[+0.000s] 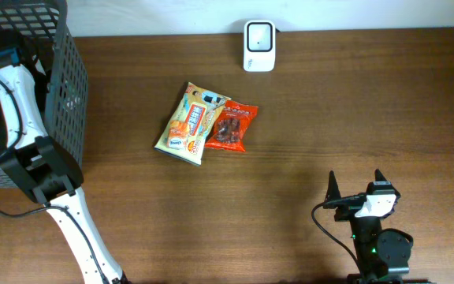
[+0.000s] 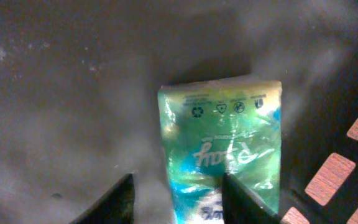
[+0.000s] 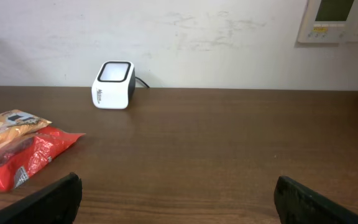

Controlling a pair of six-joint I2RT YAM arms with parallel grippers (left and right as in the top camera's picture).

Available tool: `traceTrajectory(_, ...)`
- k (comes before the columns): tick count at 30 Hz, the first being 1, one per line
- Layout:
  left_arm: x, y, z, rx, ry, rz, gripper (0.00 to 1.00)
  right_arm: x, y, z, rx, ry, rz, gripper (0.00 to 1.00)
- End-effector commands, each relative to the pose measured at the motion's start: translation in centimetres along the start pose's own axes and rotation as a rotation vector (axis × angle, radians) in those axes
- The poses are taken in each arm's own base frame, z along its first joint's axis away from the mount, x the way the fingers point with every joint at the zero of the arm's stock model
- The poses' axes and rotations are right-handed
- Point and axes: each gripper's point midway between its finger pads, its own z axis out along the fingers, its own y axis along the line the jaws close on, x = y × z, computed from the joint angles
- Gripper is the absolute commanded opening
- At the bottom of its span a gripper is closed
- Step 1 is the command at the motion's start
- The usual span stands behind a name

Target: Scan the item barcode

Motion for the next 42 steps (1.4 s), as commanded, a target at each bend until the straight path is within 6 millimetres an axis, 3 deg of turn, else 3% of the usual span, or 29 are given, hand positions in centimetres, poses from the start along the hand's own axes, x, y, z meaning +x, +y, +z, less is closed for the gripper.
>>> traceTrajectory(1, 1.3, 0.0, 3.2, 0.004, 0.065, 0.002, 0.2, 0.3, -0.2, 0.0, 0.012, 0.008, 0.004, 0.98)
traceTrajectory(4, 1.5, 0.2, 3.2, 0.003, 0.073, -0.001, 0.0, 0.3, -0.2, 0.0, 0.012, 0.008, 0.004, 0.98)
traceTrajectory(11, 2.2, 1.7, 2.6, -0.009, 0.112, -0.027, 0.0, 0.3, -0.2, 0.0, 0.012, 0.008, 0.004, 0.98)
traceTrajectory(15, 1.9, 3.2, 0.7, -0.014, 0.106, -0.058, 0.0, 0.3, -0.2, 0.0, 0.012, 0.008, 0.004, 0.98)
traceTrajectory(16, 1.8, 3.5, 0.4, -0.014, 0.105, -0.065, 0.07, 0.3, -0.2, 0.0, 0.012, 0.008, 0.004, 0.98)
traceTrajectory(17, 2.0, 3.8, 0.4, -0.016, 0.112, -0.07, 0.56, 0.3, -0.2, 0.0, 0.012, 0.008, 0.004, 0.98)
traceTrajectory(18, 2.2, 3.9, 0.4, -0.017, 0.119, -0.072, 0.69, 0.3, -0.2, 0.0, 0.012, 0.008, 0.004, 0.98)
traceTrajectory(20, 2.5, 4.0, 0.7, -0.02, 0.135, -0.072, 0.78, 0.3, -0.2, 0.0, 0.012, 0.008, 0.004, 0.98)
traceTrajectory(22, 2.7, 3.9, 1.0, -0.019, 0.143, -0.072, 1.0, 0.3, -0.2, 0.0, 0.012, 0.008, 0.004, 0.98)
traceTrajectory(29, 3.5, 1.7, 3.3, 0.067, 0.187, -0.06, 0.97, 0.3, -0.2, 0.0, 0.012, 0.008, 0.004, 0.98)
traceTrajectory(35, 3.8, 1.6, 3.4, 0.066, 0.199, -0.058, 0.53, 0.3, -0.2, 0.0, 0.012, 0.008, 0.005, 0.98)
traceTrajectory(37, 3.9, 1.7, 3.4, 0.065, 0.202, -0.055, 0.54, 0.3, -0.2, 0.0, 0.012, 0.008, 0.005, 0.98)
traceTrajectory(39, 4.0, 1.7, 3.4, 0.068, 0.205, -0.027, 0.69, 0.3, -0.2, 0.0, 0.012, 0.008, 0.004, 0.98)
traceTrajectory(42, 4.4, 1.6, 3.6, 0.069, 0.22, 0.003, 0.77, 0.3, -0.2, 0.0, 0.012, 0.008, 0.005, 0.98)
